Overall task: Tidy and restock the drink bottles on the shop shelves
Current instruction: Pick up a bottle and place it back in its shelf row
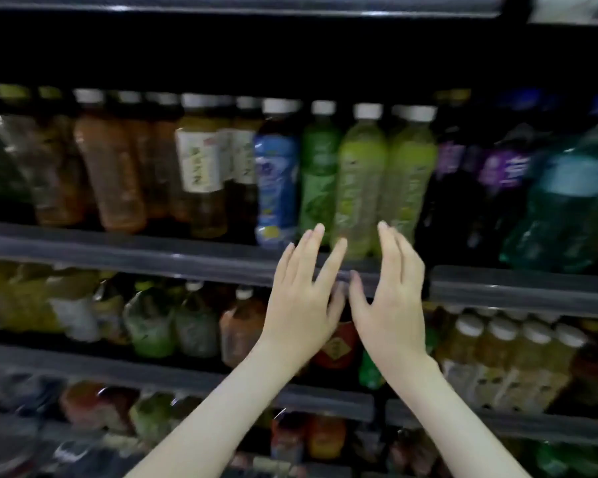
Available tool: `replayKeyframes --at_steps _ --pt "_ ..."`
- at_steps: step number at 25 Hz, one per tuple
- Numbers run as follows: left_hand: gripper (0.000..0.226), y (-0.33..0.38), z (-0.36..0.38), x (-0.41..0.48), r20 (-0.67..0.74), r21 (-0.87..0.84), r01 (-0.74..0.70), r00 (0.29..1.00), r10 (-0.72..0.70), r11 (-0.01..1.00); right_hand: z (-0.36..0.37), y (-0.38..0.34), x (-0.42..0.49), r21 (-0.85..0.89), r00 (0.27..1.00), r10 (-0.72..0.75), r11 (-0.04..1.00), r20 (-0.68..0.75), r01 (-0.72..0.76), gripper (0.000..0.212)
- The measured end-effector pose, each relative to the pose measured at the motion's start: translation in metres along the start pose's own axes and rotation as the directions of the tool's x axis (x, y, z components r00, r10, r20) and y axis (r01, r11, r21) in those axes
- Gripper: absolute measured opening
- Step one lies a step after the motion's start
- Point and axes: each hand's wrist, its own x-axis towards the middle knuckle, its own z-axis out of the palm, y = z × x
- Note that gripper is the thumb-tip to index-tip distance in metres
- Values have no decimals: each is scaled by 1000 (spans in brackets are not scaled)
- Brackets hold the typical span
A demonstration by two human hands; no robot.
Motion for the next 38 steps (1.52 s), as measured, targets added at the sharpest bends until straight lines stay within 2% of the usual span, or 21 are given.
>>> replayKeyframes --at_steps 3,7,8,10,13,18,21,25,27,28,30,33,35,38 --pt "45 -69 -56 -71 63 -4 73 995 -72 997 55 -80 -48 150 979 -26 989 201 -4 53" --pt "49 -172 -125 -172 174 132 241 949 -262 961 143 -179 -115 248 877 -80 968 474 -46 45" --pt "50 -200 -141 -200 205 186 308 916 -344 933 167 -205 -133 257 826 -105 965 554 -50 46" --pt "57 -248 -167 -248 275 286 437 815 -510 853 207 -250 -162 260 660 -128 960 740 -104 50" --pt "60 -326 -210 -321 340 404 577 626 -702 710 276 -310 -204 270 460 -196 957 866 -101 53" --pt "62 -457 -272 -428 330 502 718 356 -874 482 420 -426 -271 343 248 -312 935 917 -91 49" --pt "64 -560 -316 -488 294 572 728 246 -923 377 520 -514 -307 379 147 -362 918 921 -114 46" --pt "58 -685 -401 -550 120 593 788 113 -986 163 635 -646 -345 394 -72 -404 911 912 -119 47" --pt "55 -728 -444 -576 43 579 815 -1 -999 24 677 -710 -360 403 -159 -416 909 895 -110 49" --pt "55 -753 -467 -594 5 575 818 -34 -999 -25 699 -745 -371 409 -203 -421 907 884 -101 49" --pt "51 -804 -502 -630 -39 566 822 -46 -998 -60 741 -807 -391 431 -261 -437 898 861 -82 49" --pt "42 -897 -542 -697 -9 575 815 -78 -997 -69 812 -892 -441 431 -313 -433 899 845 -78 49" --pt "45 -959 -563 -738 47 541 839 -88 -995 -49 859 -936 -480 378 -363 -373 924 854 -60 51" --pt "56 -1040 -581 -806 142 503 864 -84 -986 -1 929 -986 -548 196 -393 -193 980 899 -33 52"
